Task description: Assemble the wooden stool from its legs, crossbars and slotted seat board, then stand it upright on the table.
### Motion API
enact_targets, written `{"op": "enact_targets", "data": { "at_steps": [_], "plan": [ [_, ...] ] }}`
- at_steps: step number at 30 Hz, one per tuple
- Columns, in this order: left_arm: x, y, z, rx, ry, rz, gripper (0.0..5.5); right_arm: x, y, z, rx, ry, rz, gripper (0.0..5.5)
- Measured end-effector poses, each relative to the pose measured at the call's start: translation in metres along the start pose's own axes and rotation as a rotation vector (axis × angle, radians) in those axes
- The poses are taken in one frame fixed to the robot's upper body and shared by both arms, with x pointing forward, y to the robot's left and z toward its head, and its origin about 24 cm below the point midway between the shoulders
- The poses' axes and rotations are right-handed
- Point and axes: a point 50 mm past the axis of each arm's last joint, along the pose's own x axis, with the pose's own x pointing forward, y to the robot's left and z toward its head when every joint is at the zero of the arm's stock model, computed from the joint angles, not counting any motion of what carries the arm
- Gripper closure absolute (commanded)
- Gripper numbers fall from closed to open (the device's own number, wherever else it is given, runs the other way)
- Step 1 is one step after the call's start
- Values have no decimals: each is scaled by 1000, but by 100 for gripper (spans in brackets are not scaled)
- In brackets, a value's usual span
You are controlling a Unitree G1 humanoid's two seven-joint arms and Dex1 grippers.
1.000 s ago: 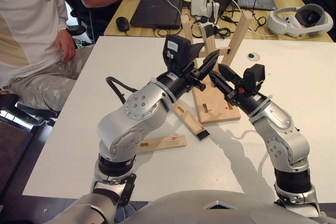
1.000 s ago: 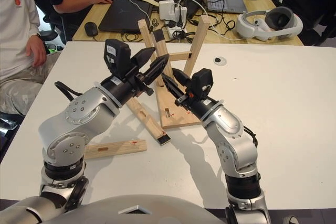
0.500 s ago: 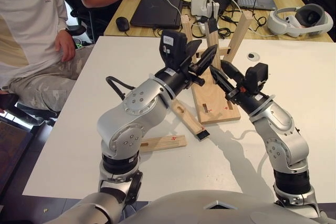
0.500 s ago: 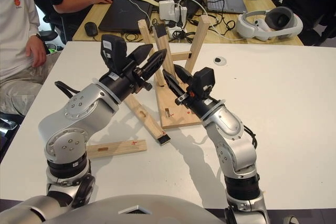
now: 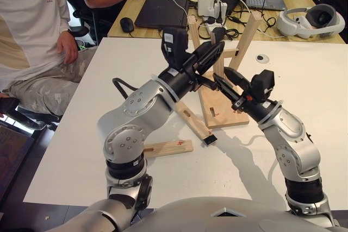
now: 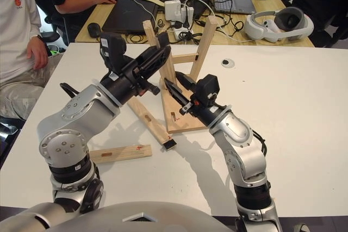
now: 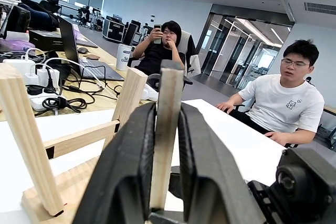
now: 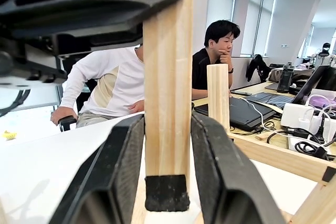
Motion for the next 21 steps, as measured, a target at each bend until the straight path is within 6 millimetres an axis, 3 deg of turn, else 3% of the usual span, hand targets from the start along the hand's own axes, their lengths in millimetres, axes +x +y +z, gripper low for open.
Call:
{"op": "enact_targets", "data": {
  "at_steps": [11,12,16,21],
  "plan": [
    [-3,1,-1,17,34,-20,509,-2,-13,3,-212,42,44,421],
    [-3,2,0,14,32,-19,509,-1,-14,4,-215,40,46,384],
    [-3,10,6,-5,-6,43,510,-3,-20,11,-240,11,80,322],
    [0,22,18,-37,-91,149,510,-16,-18,8,-252,184,301,318]
  ]
}}
